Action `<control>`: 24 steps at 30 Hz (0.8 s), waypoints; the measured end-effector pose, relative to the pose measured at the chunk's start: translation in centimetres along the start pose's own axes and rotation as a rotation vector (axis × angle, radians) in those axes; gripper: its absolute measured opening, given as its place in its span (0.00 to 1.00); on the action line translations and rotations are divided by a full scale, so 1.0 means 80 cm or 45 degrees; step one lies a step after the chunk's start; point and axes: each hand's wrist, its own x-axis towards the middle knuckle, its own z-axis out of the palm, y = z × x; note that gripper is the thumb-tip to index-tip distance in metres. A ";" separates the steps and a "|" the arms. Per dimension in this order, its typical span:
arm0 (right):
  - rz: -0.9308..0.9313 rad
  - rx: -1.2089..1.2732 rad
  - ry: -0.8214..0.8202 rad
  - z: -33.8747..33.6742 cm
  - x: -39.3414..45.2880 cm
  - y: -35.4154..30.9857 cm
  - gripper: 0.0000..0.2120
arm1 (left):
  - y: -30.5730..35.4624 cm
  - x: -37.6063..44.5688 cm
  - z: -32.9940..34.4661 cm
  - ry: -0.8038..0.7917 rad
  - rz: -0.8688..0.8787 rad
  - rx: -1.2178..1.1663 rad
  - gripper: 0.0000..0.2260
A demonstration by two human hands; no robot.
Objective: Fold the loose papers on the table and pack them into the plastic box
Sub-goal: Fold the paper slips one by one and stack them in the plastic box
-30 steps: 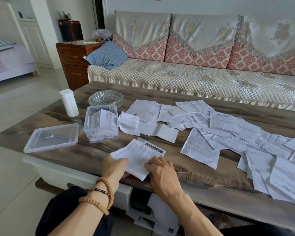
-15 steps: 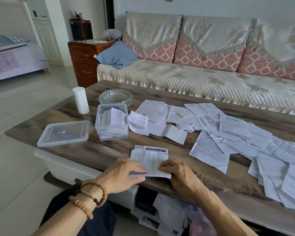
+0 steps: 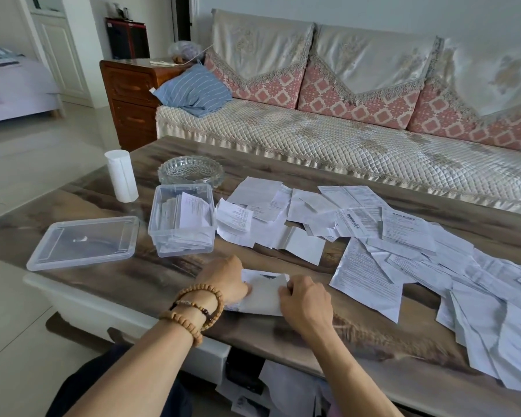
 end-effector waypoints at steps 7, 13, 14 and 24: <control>0.135 0.070 -0.024 0.006 0.020 0.004 0.12 | -0.018 0.018 0.017 0.072 -0.200 -0.252 0.20; 0.121 0.025 -0.030 0.004 0.023 0.001 0.11 | -0.023 0.019 0.020 0.136 -0.214 -0.280 0.22; 0.123 0.025 -0.040 0.003 0.024 0.000 0.11 | -0.023 0.019 0.020 0.135 -0.209 -0.277 0.22; 0.127 -0.011 -0.106 -0.006 0.027 -0.007 0.12 | -0.021 0.015 0.021 0.275 -0.170 -0.079 0.14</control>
